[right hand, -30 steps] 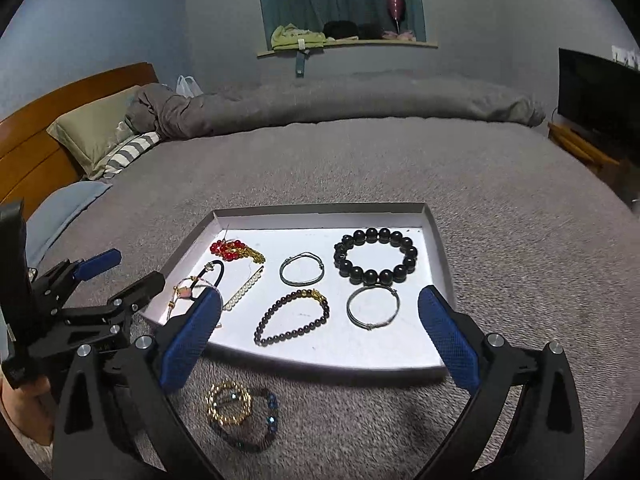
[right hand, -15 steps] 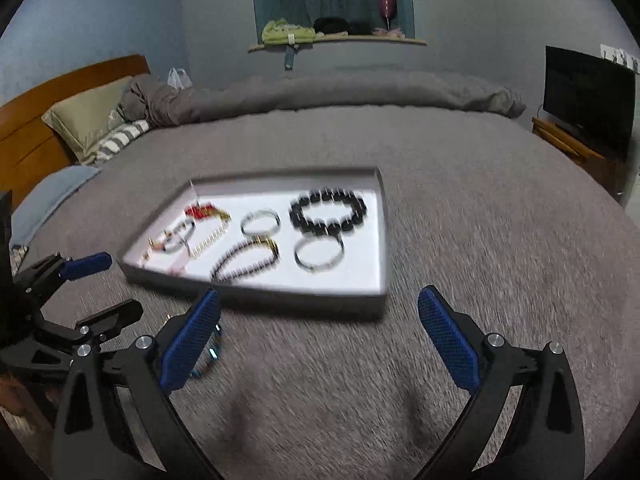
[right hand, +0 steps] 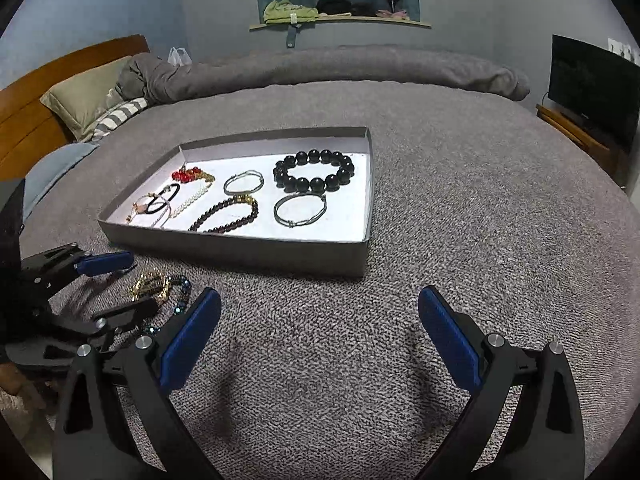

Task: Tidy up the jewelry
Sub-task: 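Withdraw both tools from the tray and lower the left tool onto the gold ring hairpin, then grasp the gold ring hairpin with the left tool while the right tool grasps the blue bead bracelet, then carry the gold hairpin into the tray and release while the right tool places the blue bracelet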

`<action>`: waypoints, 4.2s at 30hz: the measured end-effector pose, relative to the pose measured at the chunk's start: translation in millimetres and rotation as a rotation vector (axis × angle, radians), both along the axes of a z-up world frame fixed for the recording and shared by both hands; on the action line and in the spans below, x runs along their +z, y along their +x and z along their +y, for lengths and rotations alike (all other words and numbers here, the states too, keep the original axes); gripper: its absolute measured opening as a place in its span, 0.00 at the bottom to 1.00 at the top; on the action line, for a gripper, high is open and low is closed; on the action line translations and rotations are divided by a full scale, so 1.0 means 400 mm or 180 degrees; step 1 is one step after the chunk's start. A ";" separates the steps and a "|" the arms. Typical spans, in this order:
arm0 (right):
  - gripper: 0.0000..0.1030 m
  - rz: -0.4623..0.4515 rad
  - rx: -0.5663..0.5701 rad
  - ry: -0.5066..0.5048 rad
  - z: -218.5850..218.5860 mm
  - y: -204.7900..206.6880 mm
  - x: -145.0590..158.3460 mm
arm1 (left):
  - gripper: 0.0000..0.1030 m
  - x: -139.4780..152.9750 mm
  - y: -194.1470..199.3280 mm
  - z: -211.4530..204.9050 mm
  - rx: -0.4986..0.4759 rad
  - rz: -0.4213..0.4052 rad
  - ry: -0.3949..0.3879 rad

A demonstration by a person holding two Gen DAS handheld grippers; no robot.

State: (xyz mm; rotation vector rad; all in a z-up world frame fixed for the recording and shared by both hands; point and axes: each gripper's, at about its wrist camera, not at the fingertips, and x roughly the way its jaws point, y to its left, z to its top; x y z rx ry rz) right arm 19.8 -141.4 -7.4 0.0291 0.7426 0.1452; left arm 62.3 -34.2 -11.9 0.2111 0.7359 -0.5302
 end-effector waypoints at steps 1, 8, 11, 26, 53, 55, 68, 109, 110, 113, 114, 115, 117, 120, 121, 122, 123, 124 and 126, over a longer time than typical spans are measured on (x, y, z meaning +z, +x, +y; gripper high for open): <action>0.95 0.0002 0.0013 0.0004 0.002 0.002 0.000 | 0.65 -0.001 -0.001 -0.001 -0.0014 -0.0012 -0.0005; 0.95 0.0006 0.0129 0.0004 0.019 0.000 0.000 | 0.59 -0.003 -0.006 -0.019 -0.0150 -0.0086 -0.0011; 0.95 0.0008 0.0189 0.0001 0.027 -0.002 0.000 | 0.53 -0.006 0.001 -0.017 -0.0167 -0.0037 -0.0050; 0.95 0.0082 0.0398 -0.0102 0.066 -0.007 -0.023 | 0.42 0.004 -0.008 -0.013 -0.0184 -0.0086 -0.0018; 0.50 0.0186 0.0699 -0.0112 0.201 0.021 -0.064 | 0.42 -0.006 -0.001 0.122 0.0178 0.0144 0.0123; 0.44 0.0203 0.0713 -0.0105 0.203 0.021 -0.068 | 0.42 -0.009 0.000 0.119 0.0171 0.0147 0.0133; 0.15 0.0241 0.0828 -0.0123 0.234 0.015 -0.077 | 0.42 -0.021 -0.003 0.106 0.0120 0.0088 0.0286; 0.07 -0.0719 0.0129 0.0310 0.026 0.112 0.174 | 0.42 0.143 0.105 0.055 0.0206 -0.0266 -0.0061; 0.07 -0.0701 0.0125 0.0312 0.025 0.121 0.169 | 0.42 0.137 0.118 0.048 0.0215 -0.0243 -0.0036; 0.07 -0.0588 0.0121 0.0330 0.020 0.151 0.142 | 0.42 0.114 0.165 0.031 0.0247 -0.0115 -0.0026; 0.07 -0.0531 0.0135 0.0341 0.020 0.159 0.130 | 0.42 0.108 0.174 0.029 0.0256 -0.0083 -0.0023; 0.07 -0.0493 0.0148 0.0350 0.019 0.162 0.122 | 0.42 0.100 0.188 0.025 0.0274 -0.0034 -0.0007; 0.07 -0.0398 0.0204 0.0397 0.021 0.169 0.107 | 0.42 0.085 0.208 0.023 0.0281 0.0053 0.0008; 0.07 -0.0341 0.0162 0.0343 0.023 0.162 0.091 | 0.42 0.068 0.226 0.021 0.0273 0.0152 0.0013; 0.07 -0.0306 0.0133 0.0319 0.021 0.163 0.085 | 0.42 0.061 0.228 0.019 0.0262 0.0173 0.0028; 0.07 -0.0270 0.0099 0.0302 0.017 0.164 0.080 | 0.42 0.054 0.229 0.017 0.0246 0.0195 0.0067; 0.07 -0.0232 0.0055 0.0281 0.011 0.164 0.074 | 0.42 0.048 0.229 0.016 0.0237 0.0206 0.0087; 0.07 -0.0215 0.0024 0.0255 0.006 0.165 0.070 | 0.42 0.044 0.230 0.019 0.0236 0.0222 0.0074; 0.07 -0.0187 -0.0041 0.0164 0.000 0.166 0.065 | 0.42 0.042 0.236 0.023 0.0257 0.0256 0.0054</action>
